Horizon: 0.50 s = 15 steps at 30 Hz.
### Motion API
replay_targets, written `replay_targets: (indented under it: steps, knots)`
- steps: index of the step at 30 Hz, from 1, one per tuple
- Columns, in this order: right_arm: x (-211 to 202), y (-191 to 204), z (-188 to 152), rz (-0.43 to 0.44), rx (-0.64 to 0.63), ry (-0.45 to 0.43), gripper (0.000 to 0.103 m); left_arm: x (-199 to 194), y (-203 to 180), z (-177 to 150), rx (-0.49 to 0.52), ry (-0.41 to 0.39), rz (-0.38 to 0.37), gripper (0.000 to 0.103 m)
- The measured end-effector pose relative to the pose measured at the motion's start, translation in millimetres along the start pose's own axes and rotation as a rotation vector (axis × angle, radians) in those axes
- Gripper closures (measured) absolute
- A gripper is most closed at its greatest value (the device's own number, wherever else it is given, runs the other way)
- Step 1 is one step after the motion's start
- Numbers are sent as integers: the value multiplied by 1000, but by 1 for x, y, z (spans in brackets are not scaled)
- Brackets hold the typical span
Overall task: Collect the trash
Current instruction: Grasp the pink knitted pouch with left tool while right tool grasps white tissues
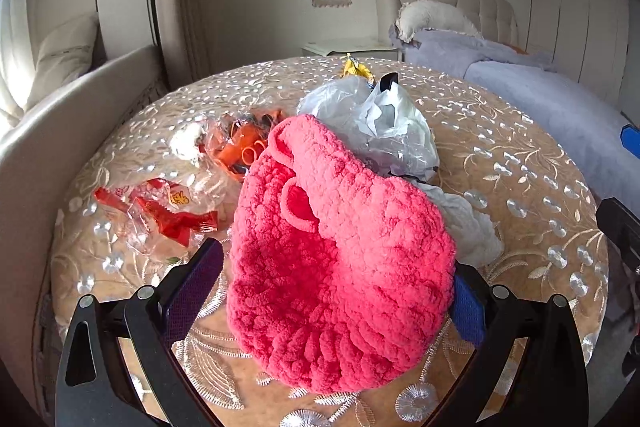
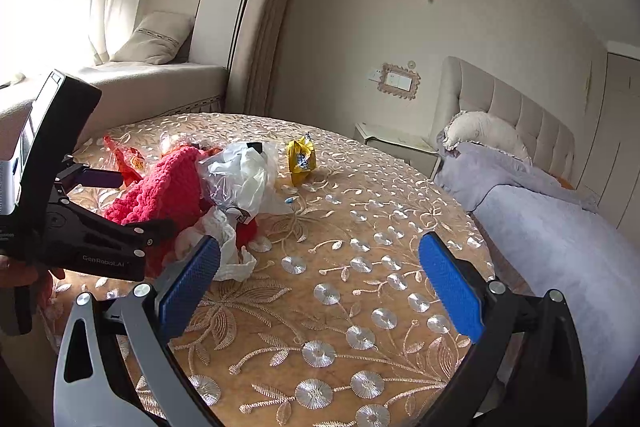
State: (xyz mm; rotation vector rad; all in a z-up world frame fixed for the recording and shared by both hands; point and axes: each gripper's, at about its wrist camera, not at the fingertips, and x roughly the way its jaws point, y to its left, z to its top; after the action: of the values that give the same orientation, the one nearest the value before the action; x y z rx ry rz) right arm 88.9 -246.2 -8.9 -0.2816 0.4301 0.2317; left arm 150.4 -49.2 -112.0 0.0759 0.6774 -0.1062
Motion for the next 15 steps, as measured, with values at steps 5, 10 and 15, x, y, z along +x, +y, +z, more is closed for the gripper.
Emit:
replay_targets:
  steps: [5, 10, 15]
  knots:
    - [10, 6, 0, 34, -5, 18, 4, 6, -3, 1, 10, 35, -73, 83]
    - [21, 16, 3, 86, -12, 40, 4, -27, 13, 11, -39, -61, -86, 88]
    - [38, 34, 10, 140, -31, 82, 4, -64, 12, 21, -4, -134, -59, 88]
